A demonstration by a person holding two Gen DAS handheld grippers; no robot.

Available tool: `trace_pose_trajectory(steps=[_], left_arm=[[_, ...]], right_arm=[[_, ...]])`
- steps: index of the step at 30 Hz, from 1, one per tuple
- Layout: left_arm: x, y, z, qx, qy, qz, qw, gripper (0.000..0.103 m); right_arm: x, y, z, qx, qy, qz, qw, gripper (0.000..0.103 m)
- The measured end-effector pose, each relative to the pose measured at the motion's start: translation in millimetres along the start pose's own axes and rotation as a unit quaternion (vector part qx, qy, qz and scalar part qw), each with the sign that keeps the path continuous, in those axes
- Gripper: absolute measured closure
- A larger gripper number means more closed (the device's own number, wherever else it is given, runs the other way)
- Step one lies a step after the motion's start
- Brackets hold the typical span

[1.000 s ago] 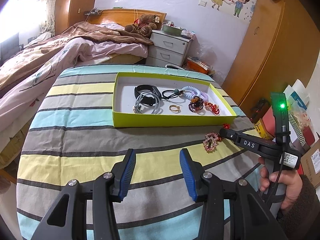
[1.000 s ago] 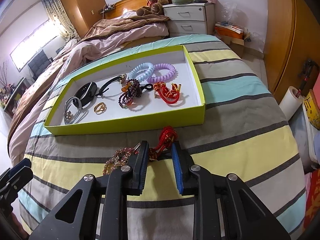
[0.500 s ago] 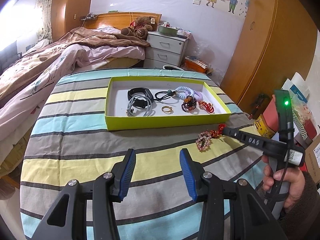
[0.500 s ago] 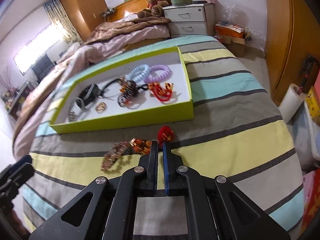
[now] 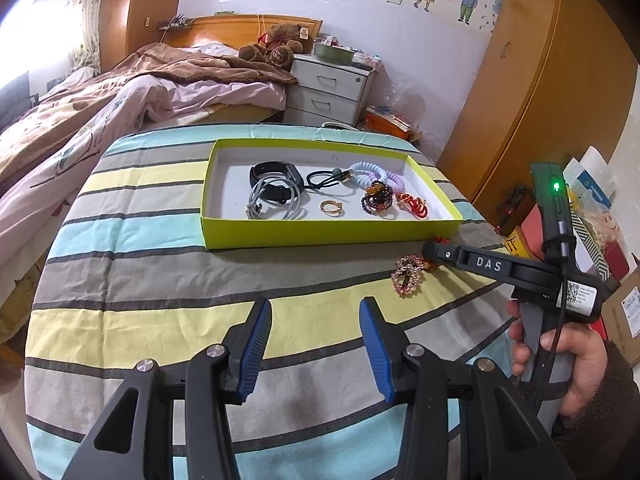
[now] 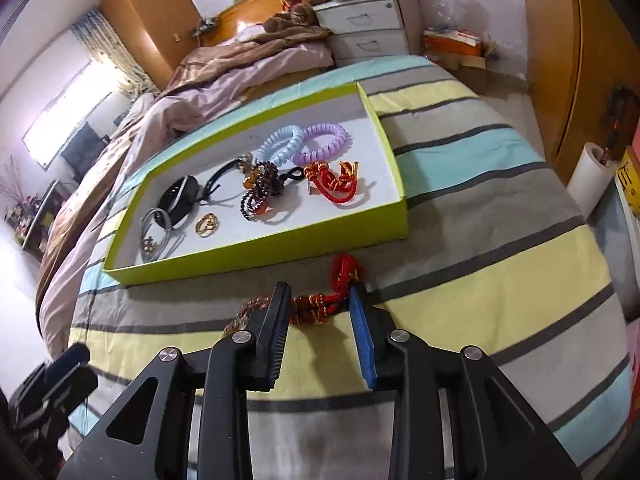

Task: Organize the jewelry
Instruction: 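Grip the red tassel with the right tool and lift it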

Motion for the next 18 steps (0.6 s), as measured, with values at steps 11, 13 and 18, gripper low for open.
trace_pose_trajectory(steps=[11, 13, 18], left_arm=[[0, -3, -9, -0.016, 0.008, 0.005, 0.9998, 0.058], [0, -5, -11, -0.018, 0.010, 0.004, 0.9998, 0.058], [-1, -12, -17, -0.024, 0.019, -0.002, 0.9995, 0.058]], right_arm=[[-2, 0, 2, -0.051, -0.004, 0.048, 0.998, 0.091], [-3, -6, 5, -0.048, -0.005, 0.046, 0.998, 0.092], [-8, -19, 14, -0.029, -0.007, 0.044, 0.999, 0.092]])
Point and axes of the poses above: each gripper's, at about its wrist camera, not at the fingertips, and z roughly against the way its jaws point, y to its left, x to its top, the point moved 1 cm from there along -z, roughly the way its jaws point, and after that the axes turned 3 degrees about -x, right-handed, at the moved point
